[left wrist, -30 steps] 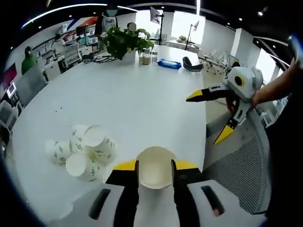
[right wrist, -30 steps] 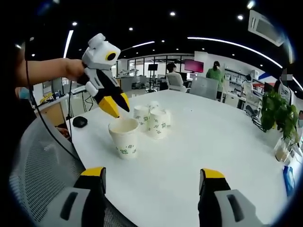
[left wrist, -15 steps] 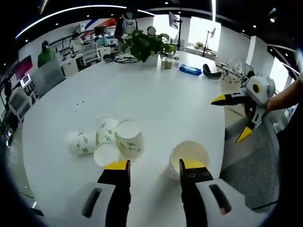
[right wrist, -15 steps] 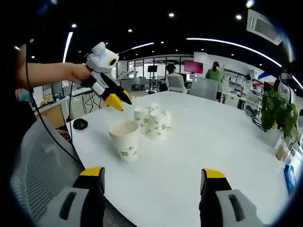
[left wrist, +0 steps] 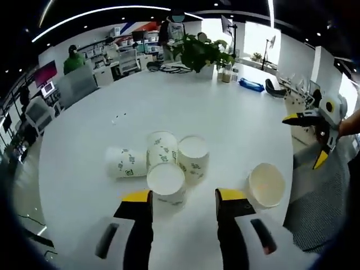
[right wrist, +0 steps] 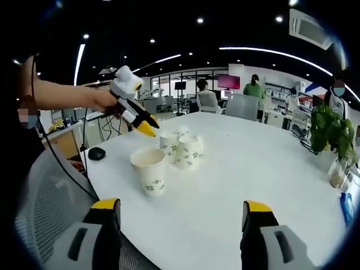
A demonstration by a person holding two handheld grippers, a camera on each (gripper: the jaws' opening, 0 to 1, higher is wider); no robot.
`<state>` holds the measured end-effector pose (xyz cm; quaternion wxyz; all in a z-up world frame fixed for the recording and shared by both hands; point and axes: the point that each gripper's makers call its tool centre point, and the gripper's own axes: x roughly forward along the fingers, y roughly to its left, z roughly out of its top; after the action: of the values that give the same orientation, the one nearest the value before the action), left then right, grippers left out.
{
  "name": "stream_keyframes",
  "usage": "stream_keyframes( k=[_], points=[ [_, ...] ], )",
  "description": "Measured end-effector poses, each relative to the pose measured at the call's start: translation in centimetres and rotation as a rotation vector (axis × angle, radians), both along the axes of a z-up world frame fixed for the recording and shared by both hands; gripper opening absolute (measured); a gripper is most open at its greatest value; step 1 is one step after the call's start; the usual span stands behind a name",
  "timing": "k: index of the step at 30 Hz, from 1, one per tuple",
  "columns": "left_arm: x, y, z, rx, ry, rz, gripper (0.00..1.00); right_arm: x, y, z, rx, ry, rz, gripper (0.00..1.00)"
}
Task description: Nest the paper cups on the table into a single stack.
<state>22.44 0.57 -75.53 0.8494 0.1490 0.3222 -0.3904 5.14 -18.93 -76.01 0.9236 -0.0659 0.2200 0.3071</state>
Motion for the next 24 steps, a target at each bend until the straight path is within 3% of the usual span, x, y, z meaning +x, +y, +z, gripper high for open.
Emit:
stream_keyframes(
  k=[7,24],
  points=[
    [1.0,-0.4,-0.5,-0.002,-0.014,0.03,0.44,0.0,-0.1,-0.3,-0.014,0.009,-0.003,0.89],
    [2.6,-2.0,-2.9,-0.011,0.046,-0.005,0.46,0.0,-0.5,-0.7,-0.037,0.026,-0.013,0.88]
  ],
)
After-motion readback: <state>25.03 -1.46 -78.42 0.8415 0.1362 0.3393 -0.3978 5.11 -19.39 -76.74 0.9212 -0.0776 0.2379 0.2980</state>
